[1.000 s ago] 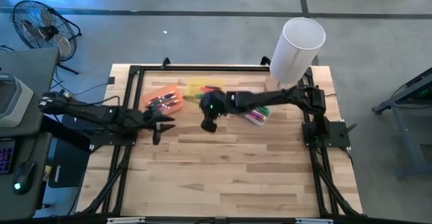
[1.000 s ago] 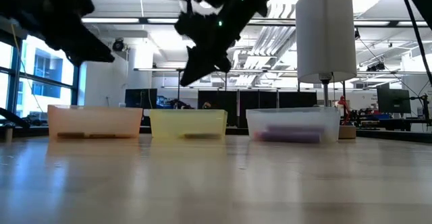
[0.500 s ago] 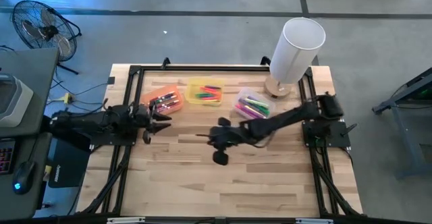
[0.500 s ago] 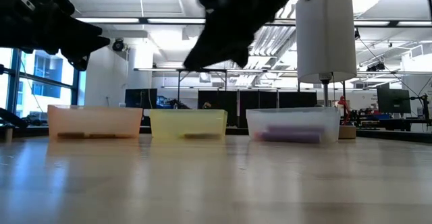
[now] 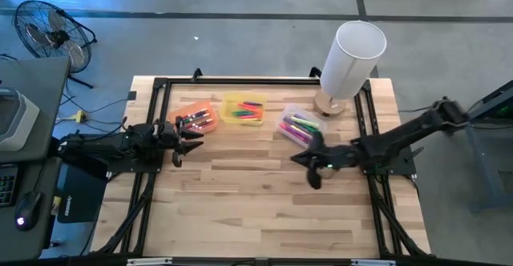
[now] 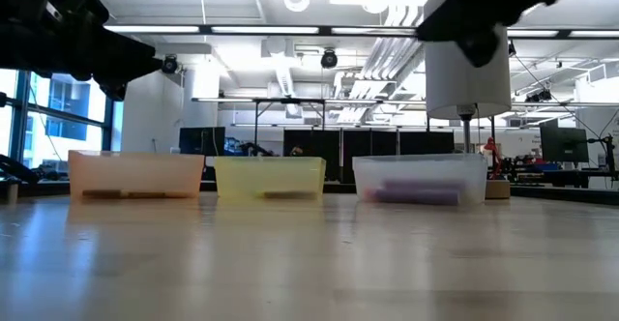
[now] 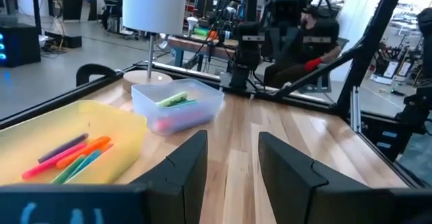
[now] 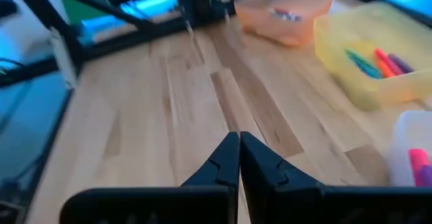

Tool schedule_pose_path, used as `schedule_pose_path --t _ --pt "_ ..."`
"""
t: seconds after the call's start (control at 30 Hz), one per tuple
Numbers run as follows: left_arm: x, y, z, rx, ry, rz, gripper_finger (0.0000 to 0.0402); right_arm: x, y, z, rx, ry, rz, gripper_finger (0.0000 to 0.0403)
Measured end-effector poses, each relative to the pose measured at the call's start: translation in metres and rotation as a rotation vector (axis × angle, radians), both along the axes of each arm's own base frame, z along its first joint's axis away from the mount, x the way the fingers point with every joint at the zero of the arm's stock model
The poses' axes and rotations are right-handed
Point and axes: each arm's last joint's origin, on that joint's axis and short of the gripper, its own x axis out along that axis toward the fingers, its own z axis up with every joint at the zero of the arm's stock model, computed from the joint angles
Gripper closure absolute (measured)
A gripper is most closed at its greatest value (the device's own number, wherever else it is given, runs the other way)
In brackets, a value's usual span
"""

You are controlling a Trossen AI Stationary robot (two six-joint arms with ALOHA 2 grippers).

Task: Pick & Place Markers
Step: Return to Home Position

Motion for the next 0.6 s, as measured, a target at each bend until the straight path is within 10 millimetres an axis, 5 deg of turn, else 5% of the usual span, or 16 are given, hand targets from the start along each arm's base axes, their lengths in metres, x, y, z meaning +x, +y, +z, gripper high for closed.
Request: schedule_pose_path --t 0.27,0.6 --pt "0.0 -0.001 -0.001 0.0 0.006 -0.034 0.027 -0.055 -0.014 -0.003 0.012 -0.113 0.109 0.0403" --pt "0.0 -0.001 -0.001 0.0 0.007 -0.033 0.027 -0.084 -0.045 -0.026 -0.028 -0.172 0.185 0.0403"
